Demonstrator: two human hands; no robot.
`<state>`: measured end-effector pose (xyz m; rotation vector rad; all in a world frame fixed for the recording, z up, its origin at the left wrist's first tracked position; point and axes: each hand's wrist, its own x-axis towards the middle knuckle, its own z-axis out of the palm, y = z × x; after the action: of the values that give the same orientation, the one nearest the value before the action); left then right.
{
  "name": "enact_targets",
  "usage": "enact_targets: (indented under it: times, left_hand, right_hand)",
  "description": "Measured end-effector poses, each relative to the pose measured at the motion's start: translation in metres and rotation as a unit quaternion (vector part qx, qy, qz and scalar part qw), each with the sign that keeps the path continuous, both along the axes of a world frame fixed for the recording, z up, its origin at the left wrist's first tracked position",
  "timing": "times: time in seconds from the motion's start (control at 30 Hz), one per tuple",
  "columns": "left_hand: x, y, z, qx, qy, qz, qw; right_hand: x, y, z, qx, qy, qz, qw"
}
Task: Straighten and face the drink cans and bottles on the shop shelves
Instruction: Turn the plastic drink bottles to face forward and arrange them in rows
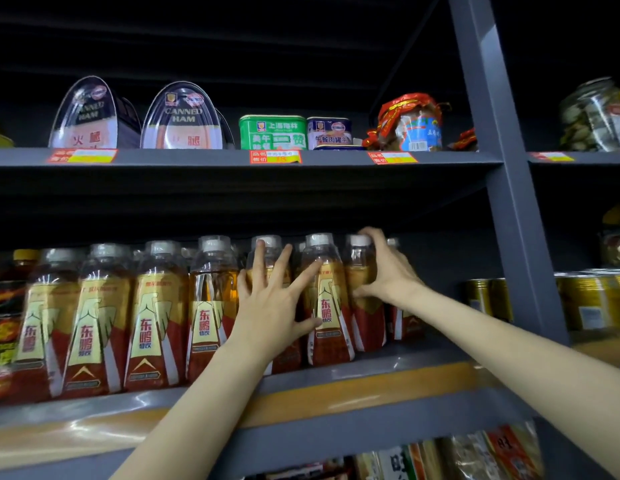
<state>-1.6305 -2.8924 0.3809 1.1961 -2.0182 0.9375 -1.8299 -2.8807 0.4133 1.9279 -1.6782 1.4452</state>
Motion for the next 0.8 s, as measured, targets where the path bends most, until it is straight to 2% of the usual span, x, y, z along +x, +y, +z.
enact_targets:
  times: [0.2,0.33,0.4,0.47,0.53,0.6,0.63,0.67,0.73,0.77,0.8]
  left_hand:
    - [-0.001,0.005,0.002,0.005,0.009,-0.006,1.0]
    - [-0.003,0.022,0.017,0.042,0.027,0.004,0.999]
    - [-0.007,0.037,0.022,0.029,0.083,-0.052,0.995]
    - [-0.009,0.056,0.02,0.019,0.172,-0.191,0.966]
    - [-0.007,0.078,0.011,0.079,0.236,-0.332,0.91]
    - [-0.001,0.1,-0.002,0.199,0.289,-0.414,0.84]
    - [0.002,0.11,-0.008,0.275,0.33,-0.445,0.786]
    - [0.004,0.115,-0.013,0.351,0.373,-0.477,0.714]
    - [0.006,0.123,-0.021,0.456,0.456,-0.53,0.551]
    - [0.006,0.125,-0.022,0.463,0.484,-0.549,0.5]
    - [0.008,0.126,-0.022,0.444,0.502,-0.563,0.484]
  right_hand:
    - [-0.017,0.085,-0.01,-0.064,-0.009,0.044,0.997]
    - [-0.024,0.129,-0.012,-0.107,-0.054,0.082,0.989]
    - [-0.025,0.14,-0.011,-0.125,-0.084,0.111,0.982]
    - [-0.025,0.147,-0.008,-0.142,-0.132,0.152,0.969]
    - [-0.022,0.154,-0.005,-0.149,-0.198,0.208,0.946]
    - [-0.017,0.159,-0.002,-0.14,-0.279,0.271,0.911]
    - [-0.013,0.161,-0.001,-0.13,-0.317,0.302,0.889]
    - [-0.009,0.163,-0.001,-0.119,-0.345,0.33,0.871]
    - [0.001,0.164,-0.003,-0.098,-0.366,0.365,0.85]
    - [0.005,0.165,-0.004,-0.086,-0.369,0.375,0.846]
    - [0.008,0.164,-0.005,-0.07,-0.375,0.383,0.841]
